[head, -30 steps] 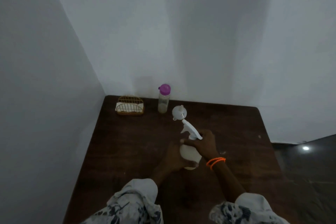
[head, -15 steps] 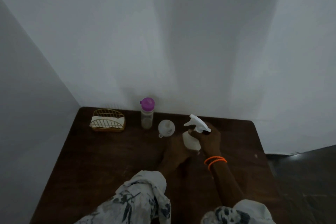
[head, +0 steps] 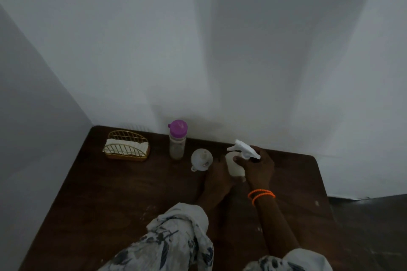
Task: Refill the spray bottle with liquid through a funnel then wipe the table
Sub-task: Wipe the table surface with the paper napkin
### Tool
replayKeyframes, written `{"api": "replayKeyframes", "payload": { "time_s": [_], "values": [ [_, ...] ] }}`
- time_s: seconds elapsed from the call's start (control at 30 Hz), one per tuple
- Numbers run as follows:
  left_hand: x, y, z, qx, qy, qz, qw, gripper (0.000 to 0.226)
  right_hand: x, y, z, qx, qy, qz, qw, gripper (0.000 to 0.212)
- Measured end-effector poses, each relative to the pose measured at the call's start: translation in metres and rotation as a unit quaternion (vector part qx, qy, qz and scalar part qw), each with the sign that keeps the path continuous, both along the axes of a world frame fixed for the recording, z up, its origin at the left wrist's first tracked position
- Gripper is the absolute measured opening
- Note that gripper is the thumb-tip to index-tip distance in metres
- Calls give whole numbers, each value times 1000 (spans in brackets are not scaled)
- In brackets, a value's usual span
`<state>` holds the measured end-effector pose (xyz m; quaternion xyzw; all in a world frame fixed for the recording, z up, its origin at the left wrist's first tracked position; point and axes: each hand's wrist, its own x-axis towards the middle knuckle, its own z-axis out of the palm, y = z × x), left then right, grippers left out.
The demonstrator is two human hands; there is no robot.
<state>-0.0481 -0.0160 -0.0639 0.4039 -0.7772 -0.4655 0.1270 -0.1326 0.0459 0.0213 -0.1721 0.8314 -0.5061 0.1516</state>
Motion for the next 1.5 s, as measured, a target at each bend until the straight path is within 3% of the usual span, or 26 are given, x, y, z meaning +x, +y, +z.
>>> {"api": "replayKeyframes", "payload": {
  "time_s": [0.23,0.3,0.47,0.57,0.63,0.77,1.0,1.17,1.5],
  "values": [
    [50,1,25,23,16,29,999,46,1,2,-5,0,10,1,1000,53],
    [84,-4,29,14,9,43,999,30,8,3,-9,3,9,-3,1000,60],
    [181,-33,43,-31,-8,163,986,14,61,12,-28,-23,16,-99,995,60],
    [239,-62,54,-26,-32,234,971,7,116,3,-35,-46,-55,-122,990,50],
    [269,-89,54,-25,-39,281,959,7,154,-10,-36,-21,-85,-89,992,41],
    [304,-147,55,-31,-54,343,937,18,206,-47,-32,47,-137,78,986,28],
    [318,-222,27,85,-153,312,934,39,224,-125,-34,112,-18,303,946,59],
    [313,-245,12,179,-103,332,920,45,223,-159,-37,136,-4,351,926,60],
    [305,-254,27,129,-144,284,939,36,228,-165,-46,154,-22,347,925,61]
  ]
}}
